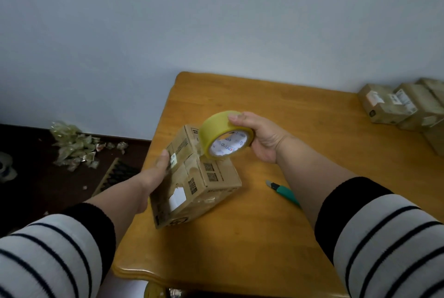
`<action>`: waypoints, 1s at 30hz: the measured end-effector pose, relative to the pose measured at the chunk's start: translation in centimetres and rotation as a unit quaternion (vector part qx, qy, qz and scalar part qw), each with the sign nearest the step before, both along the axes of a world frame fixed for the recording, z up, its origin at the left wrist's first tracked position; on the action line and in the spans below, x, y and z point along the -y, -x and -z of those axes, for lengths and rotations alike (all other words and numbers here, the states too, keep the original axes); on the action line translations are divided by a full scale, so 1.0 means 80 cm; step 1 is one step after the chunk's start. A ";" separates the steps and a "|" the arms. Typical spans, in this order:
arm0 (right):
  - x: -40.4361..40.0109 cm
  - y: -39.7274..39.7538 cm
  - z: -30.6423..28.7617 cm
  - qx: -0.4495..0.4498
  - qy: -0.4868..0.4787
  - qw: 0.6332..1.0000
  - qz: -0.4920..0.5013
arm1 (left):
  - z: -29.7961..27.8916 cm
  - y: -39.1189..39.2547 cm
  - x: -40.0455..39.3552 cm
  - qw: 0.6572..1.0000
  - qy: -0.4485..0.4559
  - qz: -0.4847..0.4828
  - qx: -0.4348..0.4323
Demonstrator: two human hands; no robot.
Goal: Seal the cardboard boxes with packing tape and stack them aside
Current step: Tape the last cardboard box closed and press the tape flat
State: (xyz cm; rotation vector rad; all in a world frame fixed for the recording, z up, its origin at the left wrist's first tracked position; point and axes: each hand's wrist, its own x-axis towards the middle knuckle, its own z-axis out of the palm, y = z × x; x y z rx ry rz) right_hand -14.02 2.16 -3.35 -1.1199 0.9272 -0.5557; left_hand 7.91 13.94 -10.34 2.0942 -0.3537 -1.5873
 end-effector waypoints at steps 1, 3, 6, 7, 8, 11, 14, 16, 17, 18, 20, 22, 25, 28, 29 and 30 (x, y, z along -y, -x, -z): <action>0.001 -0.010 -0.003 -0.026 0.025 0.999 -0.002 | -0.001 -0.001 0.001 1.000 0.007 -0.004 0.021; 0.000 -0.033 -0.016 -0.093 0.086 0.992 0.002 | -0.004 -0.004 0.003 0.995 0.058 -0.011 0.082; -0.002 -0.068 -0.036 -0.207 0.174 0.963 -0.014 | -0.020 -0.008 0.005 0.970 0.227 0.012 0.090; -0.002 -0.076 -0.039 -0.223 0.189 0.956 -0.017 | -0.028 -0.007 0.003 0.958 0.271 0.039 0.085; -0.001 -0.082 -0.041 -0.222 0.193 0.955 -0.020 | -0.036 -0.007 -0.001 0.947 0.302 0.071 0.088; 0.003 -0.088 -0.040 -0.142 0.135 0.981 -0.013 | -0.048 -0.015 -0.008 0.930 0.330 0.150 0.063; 0.001 -0.084 -0.039 -0.055 0.033 0.998 0.002 | -0.054 -0.023 -0.007 0.924 0.318 0.213 0.019; -0.002 -0.086 -0.043 -0.009 -0.006 1.000 0.010 | -0.055 -0.020 -0.004 0.924 0.317 0.208 0.048; -0.002 -0.089 -0.046 0.008 -0.018 1.000 0.012 | -0.054 -0.018 -0.001 0.926 0.321 0.189 0.066; -0.003 -0.091 -0.050 0.022 -0.023 0.999 0.010 | -0.053 -0.017 0.002 0.931 0.324 0.158 0.062; -0.004 -0.097 -0.054 0.045 -0.014 0.999 -0.011 | -0.049 -0.018 0.008 0.946 0.313 0.087 0.007; -0.004 -0.101 -0.053 0.039 0.019 0.998 -0.044 | -0.043 -0.019 0.012 0.955 0.290 0.044 -0.040; 0.000 -0.100 -0.045 -0.071 0.098 0.989 -0.090 | -0.033 -0.014 0.013 0.966 0.247 0.044 -0.056; 0.001 -0.095 -0.037 -0.130 0.130 0.977 -0.111 | -0.026 -0.009 0.014 0.969 0.230 0.063 -0.066; 0.002 -0.093 -0.035 -0.134 0.126 0.977 -0.112 | -0.027 -0.007 0.015 0.969 0.227 0.075 -0.060; 0.001 -0.092 -0.034 -0.135 0.117 0.978 -0.111 | -0.027 -0.005 0.015 0.969 0.223 0.089 -0.048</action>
